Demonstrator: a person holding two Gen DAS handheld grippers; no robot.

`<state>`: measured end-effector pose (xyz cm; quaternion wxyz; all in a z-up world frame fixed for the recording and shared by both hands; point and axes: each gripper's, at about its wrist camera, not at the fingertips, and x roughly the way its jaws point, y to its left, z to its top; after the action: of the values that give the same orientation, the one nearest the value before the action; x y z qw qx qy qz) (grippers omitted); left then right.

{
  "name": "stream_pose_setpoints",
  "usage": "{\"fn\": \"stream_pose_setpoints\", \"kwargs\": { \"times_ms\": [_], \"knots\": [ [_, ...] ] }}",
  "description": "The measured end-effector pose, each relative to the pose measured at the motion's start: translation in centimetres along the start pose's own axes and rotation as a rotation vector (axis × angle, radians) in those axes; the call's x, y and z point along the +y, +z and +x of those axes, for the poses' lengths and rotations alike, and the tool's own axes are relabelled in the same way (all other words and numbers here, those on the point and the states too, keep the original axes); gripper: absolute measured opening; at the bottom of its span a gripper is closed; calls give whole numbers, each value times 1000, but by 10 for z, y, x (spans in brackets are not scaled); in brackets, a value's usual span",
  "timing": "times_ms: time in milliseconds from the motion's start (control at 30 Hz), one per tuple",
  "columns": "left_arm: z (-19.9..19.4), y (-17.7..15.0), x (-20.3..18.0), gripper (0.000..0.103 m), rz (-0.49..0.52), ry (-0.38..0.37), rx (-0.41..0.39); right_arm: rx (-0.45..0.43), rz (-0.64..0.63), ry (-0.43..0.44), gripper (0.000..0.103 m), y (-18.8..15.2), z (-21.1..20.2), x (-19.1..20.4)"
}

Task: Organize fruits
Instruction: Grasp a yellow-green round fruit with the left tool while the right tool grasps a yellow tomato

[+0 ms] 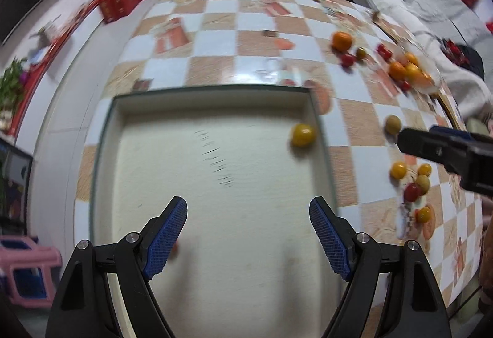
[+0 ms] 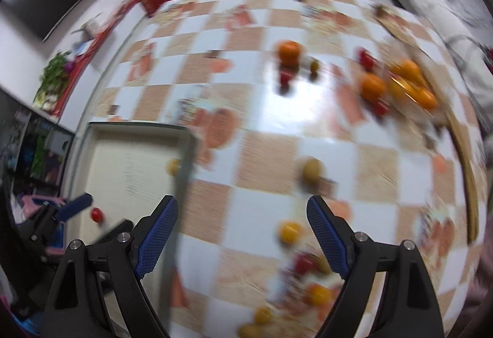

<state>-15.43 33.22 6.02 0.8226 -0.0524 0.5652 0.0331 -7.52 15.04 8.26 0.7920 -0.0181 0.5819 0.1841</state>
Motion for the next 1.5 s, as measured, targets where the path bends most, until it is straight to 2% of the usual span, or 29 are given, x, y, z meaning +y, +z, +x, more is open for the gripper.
{"fn": "stream_pose_setpoints", "kwargs": {
  "times_ms": [267, 467, 633, 800, 1167, 1233, 1300, 1433, 1500],
  "knots": [
    [1, 30, -48, 82, 62, -44, 6, 45, 167, -88, 88, -33, -2, -77],
    [14, 55, -86, 82, 83, -93, 14, 52, 230, -92, 87, -40, 4, -102],
    [34, 73, -115, 82, 101, -123, 30, 62, 241, -74, 68, -41, 13, -104],
    [54, 88, -135, 82, 107, -140, 39, 63, 235, -55, 59, -44, 19, -105],
    [84, 90, -168, 82, 198, -76, 77, 63, 220, -30, 42, -46, 28, -98],
    [88, 89, -170, 82, 199, -60, 83, 58, 209, -22, 29, -47, 29, -96],
    [91, 88, -171, 70, 198, -45, 94, 61, 216, 8, 23, -48, 30, -96],
    [91, 88, -172, 68, 199, -33, 90, 56, 211, 13, 23, -50, 28, -96],
    [90, 88, -172, 55, 200, -33, 80, 55, 223, 22, 23, -52, 26, -101]
  ]
}}
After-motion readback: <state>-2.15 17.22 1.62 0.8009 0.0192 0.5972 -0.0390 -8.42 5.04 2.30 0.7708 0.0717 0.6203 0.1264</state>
